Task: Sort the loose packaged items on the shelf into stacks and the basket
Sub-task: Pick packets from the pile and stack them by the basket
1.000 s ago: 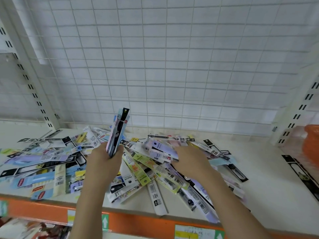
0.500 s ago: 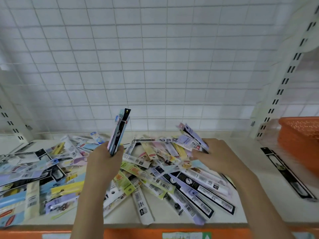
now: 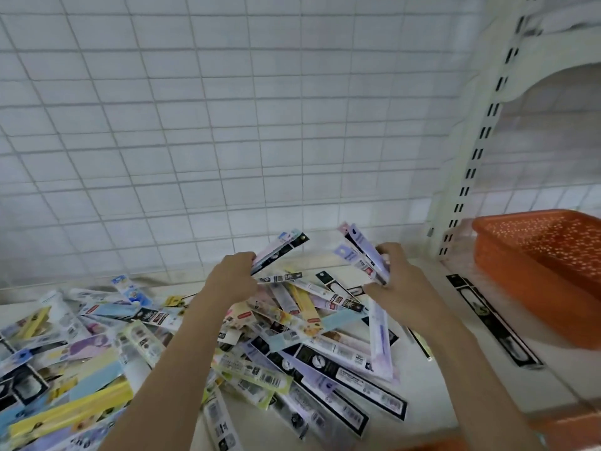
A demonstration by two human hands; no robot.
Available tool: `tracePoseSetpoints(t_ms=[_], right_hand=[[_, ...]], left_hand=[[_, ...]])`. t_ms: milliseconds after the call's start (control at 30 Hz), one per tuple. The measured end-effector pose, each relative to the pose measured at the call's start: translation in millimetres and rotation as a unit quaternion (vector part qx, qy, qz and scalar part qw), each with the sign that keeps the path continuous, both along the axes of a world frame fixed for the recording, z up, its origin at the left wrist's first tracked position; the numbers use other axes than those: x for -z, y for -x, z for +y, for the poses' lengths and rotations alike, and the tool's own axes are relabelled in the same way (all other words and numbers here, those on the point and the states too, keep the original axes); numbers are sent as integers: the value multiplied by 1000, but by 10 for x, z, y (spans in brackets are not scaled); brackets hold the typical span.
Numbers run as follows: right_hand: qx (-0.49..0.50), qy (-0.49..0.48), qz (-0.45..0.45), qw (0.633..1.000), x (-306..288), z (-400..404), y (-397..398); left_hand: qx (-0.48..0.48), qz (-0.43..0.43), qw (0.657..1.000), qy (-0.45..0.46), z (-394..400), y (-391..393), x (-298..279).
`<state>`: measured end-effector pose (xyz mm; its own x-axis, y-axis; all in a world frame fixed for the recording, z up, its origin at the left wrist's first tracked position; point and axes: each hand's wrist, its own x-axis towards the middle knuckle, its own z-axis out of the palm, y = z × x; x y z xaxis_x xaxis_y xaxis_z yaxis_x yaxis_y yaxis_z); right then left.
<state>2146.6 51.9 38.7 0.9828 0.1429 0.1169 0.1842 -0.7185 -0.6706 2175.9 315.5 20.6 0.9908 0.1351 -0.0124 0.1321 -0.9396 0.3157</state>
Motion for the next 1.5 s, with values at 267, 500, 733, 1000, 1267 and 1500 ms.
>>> tracePoseSetpoints(t_ms=[267, 500, 733, 1000, 1267, 1500], right_hand=[[37, 77, -3, 996, -42, -100, -81], [18, 58, -4, 998, 0, -43, -145], [-16, 14, -16, 1000, -90, -135, -169], [-11, -82, -165, 983, -122, -447, -352], [24, -257, -109, 960, 252, -593, -362], [13, -215, 41, 976, 564, -698, -466]], left_hand=[[11, 28, 998, -48, 35, -107, 126], [18, 30, 996, -79, 94, 87, 65], [-23, -28, 998, 45, -40, 320, -238], [-80, -175, 950, 248, -775, 625, -650], [-93, -263, 867, 414, -1740, 682, -449], [-135, -291, 802, 505, -2329, 747, -150]])
